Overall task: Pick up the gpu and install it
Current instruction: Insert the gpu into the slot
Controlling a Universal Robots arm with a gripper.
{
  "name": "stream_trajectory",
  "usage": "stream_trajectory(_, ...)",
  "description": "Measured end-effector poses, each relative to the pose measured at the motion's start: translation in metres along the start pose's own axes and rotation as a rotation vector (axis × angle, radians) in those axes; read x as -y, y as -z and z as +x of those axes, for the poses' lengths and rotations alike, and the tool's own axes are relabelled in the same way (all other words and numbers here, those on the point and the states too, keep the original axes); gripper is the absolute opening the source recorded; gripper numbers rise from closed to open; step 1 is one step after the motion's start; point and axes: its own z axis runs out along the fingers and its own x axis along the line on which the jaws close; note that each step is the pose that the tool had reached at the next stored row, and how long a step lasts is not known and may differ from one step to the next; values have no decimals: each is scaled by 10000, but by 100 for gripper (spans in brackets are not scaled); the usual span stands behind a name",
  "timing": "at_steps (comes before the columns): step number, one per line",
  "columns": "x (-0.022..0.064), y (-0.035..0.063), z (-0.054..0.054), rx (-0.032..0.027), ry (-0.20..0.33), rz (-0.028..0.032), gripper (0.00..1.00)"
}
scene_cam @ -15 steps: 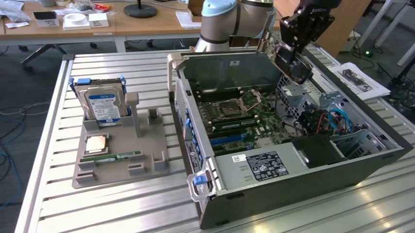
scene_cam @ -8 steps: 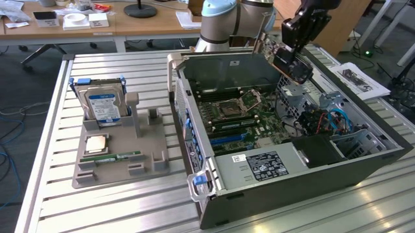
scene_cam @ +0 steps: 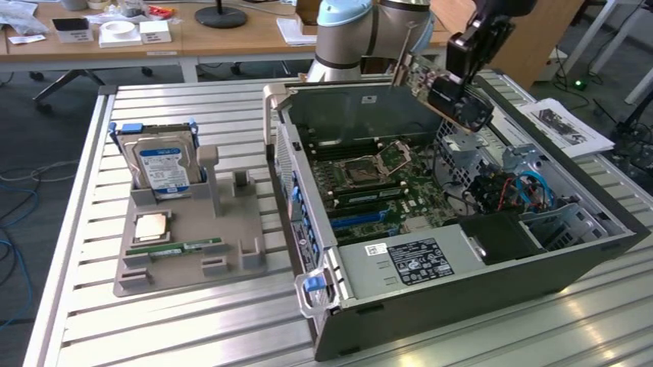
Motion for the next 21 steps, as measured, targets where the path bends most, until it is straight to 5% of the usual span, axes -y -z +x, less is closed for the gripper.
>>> stream_trajectory(21, 2, -34, 1, -181, 3623, -84, 27)
